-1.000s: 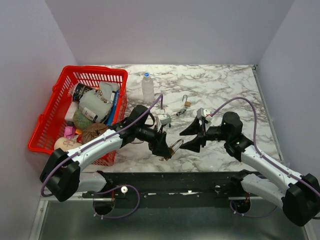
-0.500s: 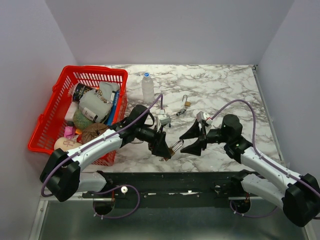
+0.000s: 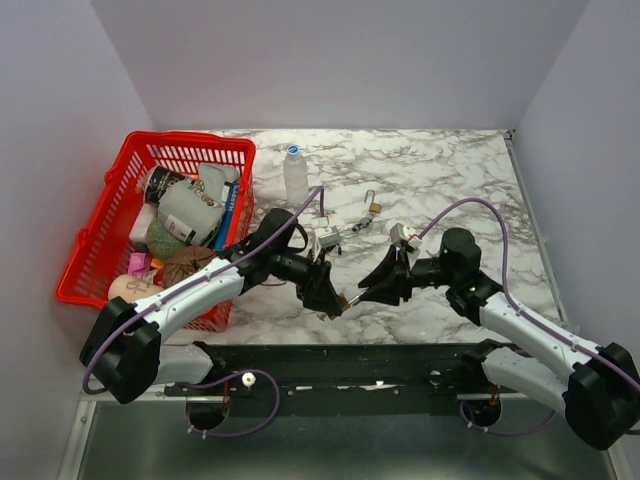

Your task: Unlock with the key

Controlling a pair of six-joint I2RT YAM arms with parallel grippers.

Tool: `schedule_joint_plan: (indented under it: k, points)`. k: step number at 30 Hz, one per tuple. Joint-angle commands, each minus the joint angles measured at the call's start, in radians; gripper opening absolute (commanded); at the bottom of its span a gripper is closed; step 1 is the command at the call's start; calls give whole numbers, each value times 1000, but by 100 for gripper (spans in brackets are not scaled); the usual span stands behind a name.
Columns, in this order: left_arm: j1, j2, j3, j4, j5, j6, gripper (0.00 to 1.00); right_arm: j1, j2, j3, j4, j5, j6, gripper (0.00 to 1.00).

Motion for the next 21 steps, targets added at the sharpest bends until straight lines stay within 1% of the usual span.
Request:
schedule_joint_plan:
  k: [1, 3, 4, 6, 9, 10, 12, 13, 16, 17, 18, 19, 20, 21]
  points:
    - [4, -18, 15, 118, 65, -30, 0, 8, 9, 11, -17, -12, 0, 43]
    - [5, -18, 15, 116, 42, -29, 0, 8, 7, 14, -37, 16, -5, 41]
    - [5, -20, 15, 103, 27, -20, 0, 8, 4, 18, -48, 25, -10, 37]
    - [4, -23, 21, 81, -32, -3, 0, 9, 12, 27, -88, 44, -11, 34]
    - [4, -21, 30, 43, -107, 17, 0, 8, 33, 45, -122, 59, -2, 25]
    - [4, -21, 33, 23, -171, 22, 0, 8, 44, 57, -134, 65, 0, 18]
    - [-7, -23, 41, 4, -245, 26, 0, 8, 70, 70, -175, 106, 7, 12]
    - [-13, -23, 40, -3, -321, 23, 0, 8, 79, 73, -191, 132, 12, 9]
    - [-56, -30, 52, -34, -456, 7, 0, 8, 105, 77, -220, 223, 30, 5]
    - [-71, -30, 56, -43, -551, 5, 0, 8, 110, 70, -221, 243, 45, 4]
    - [-86, -30, 67, -55, -596, -3, 0, 6, 115, 65, -220, 272, 53, 4]
    - [-128, -29, 70, -68, -651, -10, 0, 8, 124, 62, -221, 290, 61, 3]
    - [-146, -24, 70, -66, -722, -19, 0, 8, 127, 59, -220, 306, 76, 3]
    - [-169, -21, 67, -62, -757, -45, 0, 8, 130, 54, -221, 339, 82, 2]
